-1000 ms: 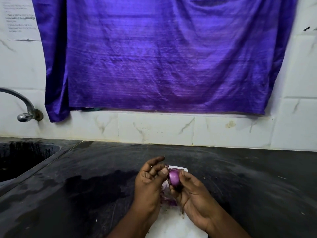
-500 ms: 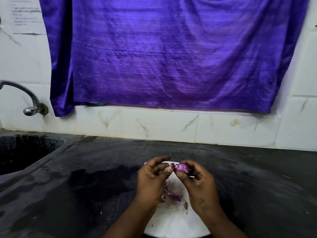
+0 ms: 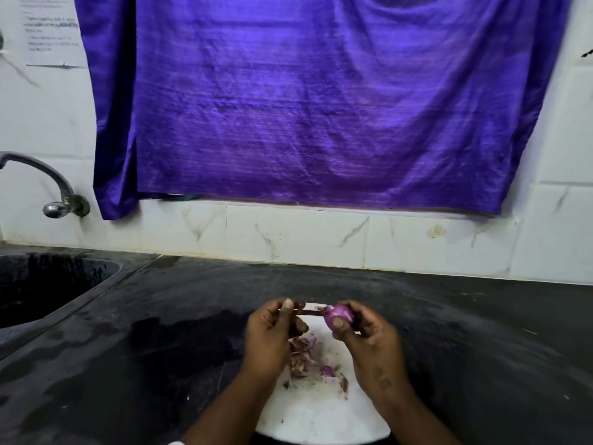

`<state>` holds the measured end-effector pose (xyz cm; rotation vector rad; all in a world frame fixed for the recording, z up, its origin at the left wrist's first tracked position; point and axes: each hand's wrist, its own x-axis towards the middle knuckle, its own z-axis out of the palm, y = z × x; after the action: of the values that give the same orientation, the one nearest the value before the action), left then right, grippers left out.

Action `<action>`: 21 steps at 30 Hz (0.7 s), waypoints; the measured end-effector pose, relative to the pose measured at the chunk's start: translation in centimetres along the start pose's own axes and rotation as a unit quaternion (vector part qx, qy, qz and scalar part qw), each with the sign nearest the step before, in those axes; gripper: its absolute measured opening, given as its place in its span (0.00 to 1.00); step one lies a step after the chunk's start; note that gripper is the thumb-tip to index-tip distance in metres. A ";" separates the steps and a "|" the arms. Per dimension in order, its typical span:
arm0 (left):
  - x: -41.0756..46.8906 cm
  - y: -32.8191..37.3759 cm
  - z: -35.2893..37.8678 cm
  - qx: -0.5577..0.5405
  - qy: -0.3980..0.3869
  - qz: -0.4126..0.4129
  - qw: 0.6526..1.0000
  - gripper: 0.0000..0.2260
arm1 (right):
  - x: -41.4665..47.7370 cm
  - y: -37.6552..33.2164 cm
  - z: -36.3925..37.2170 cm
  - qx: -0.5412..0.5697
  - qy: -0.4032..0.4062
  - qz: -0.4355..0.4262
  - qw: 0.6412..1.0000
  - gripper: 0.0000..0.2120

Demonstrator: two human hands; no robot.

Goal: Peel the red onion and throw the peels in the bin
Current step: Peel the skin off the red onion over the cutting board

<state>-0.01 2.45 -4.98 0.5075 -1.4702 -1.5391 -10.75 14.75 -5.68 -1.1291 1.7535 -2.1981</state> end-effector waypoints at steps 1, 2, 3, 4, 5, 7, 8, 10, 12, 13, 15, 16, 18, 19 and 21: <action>-0.2 -0.1 -0.1 0.044 0.000 0.020 0.999 0.10 | 0.1 -0.1 0.2 0.023 0.003 0.007 1.000 0.10; -0.4 -0.3 -0.2 0.102 -0.004 0.053 0.993 0.10 | 0.3 -0.3 0.1 0.041 0.010 0.015 0.999 0.08; -0.7 -0.5 -0.4 0.166 -0.012 0.091 0.982 0.08 | 0.5 -0.3 0.0 0.053 0.016 0.026 0.998 0.07; -1.0 -0.6 -0.4 0.214 -0.024 0.122 0.969 0.06 | 0.6 -0.3 -0.2 0.059 0.018 0.038 0.997 0.08; -1.2 -0.5 -0.4 0.243 -0.036 0.143 0.959 0.11 | 0.5 -0.4 -0.4 0.063 0.013 0.047 0.997 0.09; -1.3 -0.2 -0.3 0.240 -0.055 0.186 0.951 0.22 | 0.2 -0.6 -0.2 0.057 -0.006 0.059 0.997 0.08; -1.4 0.0 -0.2 0.227 -0.064 0.205 0.950 0.25 | 0.1 -0.7 -0.2 0.052 -0.013 0.065 0.997 0.07; -1.8 0.5 0.1 0.200 -0.080 0.228 0.950 0.27 | -0.1 -0.9 -0.2 0.040 -0.016 0.073 0.996 0.06; -2.0 0.8 0.1 0.182 -0.089 0.237 0.950 0.26 | -0.2 -1.2 -0.3 0.038 -0.024 0.085 0.995 0.07; -2.0 0.9 0.0 0.180 -0.090 0.239 0.950 0.25 | -0.2 -1.3 -0.3 0.045 -0.032 0.094 0.994 0.08; -1.9 0.9 0.1 0.179 -0.088 0.241 0.950 0.22 | -0.3 -1.6 -0.3 0.059 -0.051 0.111 0.991 0.10; -1.8 0.8 0.1 0.176 -0.087 0.242 0.950 0.21 | -0.3 -1.6 -0.3 0.062 -0.057 0.118 0.989 0.11; -1.6 0.6 0.0 0.170 -0.089 0.234 0.953 0.20 | -0.2 -1.6 -0.3 0.060 -0.069 0.124 0.988 0.11; -1.5 0.5 0.0 0.167 -0.090 0.223 0.956 0.20 | -0.2 -1.5 -0.3 0.049 -0.075 0.118 0.989 0.11; -1.5 0.4 -0.1 0.158 -0.090 0.193 0.964 0.19 | -0.2 -1.2 -0.5 -0.024 -0.083 0.071 0.994 0.08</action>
<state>0.92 3.73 -5.10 0.2440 -1.8448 -1.0718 -10.47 15.60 -4.74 -1.1236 1.7666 -1.9329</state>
